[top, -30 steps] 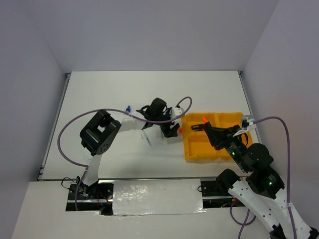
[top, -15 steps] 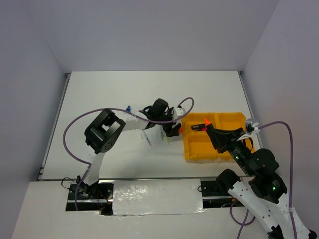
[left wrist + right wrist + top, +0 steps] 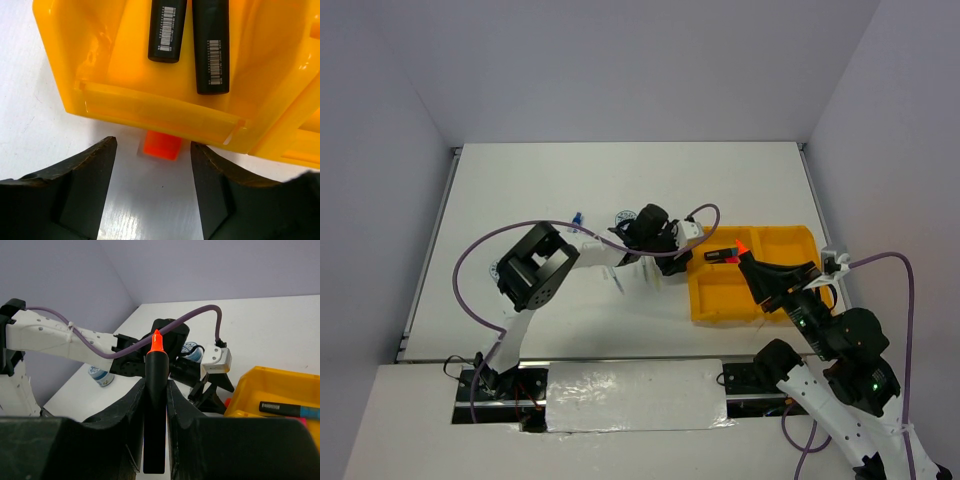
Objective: Sort the stationery into containers
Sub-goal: Pick up the pen cap from the center of the board.
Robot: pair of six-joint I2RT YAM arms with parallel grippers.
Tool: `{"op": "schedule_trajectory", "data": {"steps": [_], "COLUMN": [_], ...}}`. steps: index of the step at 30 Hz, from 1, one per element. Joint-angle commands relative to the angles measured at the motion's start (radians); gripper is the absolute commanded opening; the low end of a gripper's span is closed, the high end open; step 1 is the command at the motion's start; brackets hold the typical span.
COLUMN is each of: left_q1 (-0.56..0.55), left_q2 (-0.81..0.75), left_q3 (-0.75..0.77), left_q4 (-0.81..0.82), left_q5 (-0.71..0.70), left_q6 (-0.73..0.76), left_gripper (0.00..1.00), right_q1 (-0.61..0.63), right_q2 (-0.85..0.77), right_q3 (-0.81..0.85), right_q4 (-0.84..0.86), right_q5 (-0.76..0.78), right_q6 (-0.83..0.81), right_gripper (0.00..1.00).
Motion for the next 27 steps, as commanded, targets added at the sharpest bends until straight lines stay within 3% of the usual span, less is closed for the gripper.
{"op": "schedule_trajectory", "data": {"steps": [1, 16, 22, 27], "left_q1": [-0.013, -0.013, -0.013, -0.013], "left_q2": [0.037, 0.038, 0.0, -0.067], "left_q3": [-0.006, -0.02, -0.045, -0.089], "left_q4": [0.0, -0.039, -0.07, -0.067], "left_q5": [-0.04, -0.04, -0.107, -0.156], "left_q6": [0.029, 0.034, 0.002, -0.024], "left_gripper": [0.73, 0.28, 0.15, 0.15], "right_q1": [-0.004, -0.004, -0.006, -0.004], "right_q2": [-0.012, -0.018, -0.008, 0.001], "right_q3": [0.036, 0.036, 0.028, 0.022], "right_q4": [0.02, 0.023, 0.025, 0.032], "right_q5": [-0.016, -0.02, -0.013, -0.022], "right_q6": [-0.017, -0.016, -0.019, -0.016], "right_gripper": [0.0, 0.0, 0.0, 0.0]}}
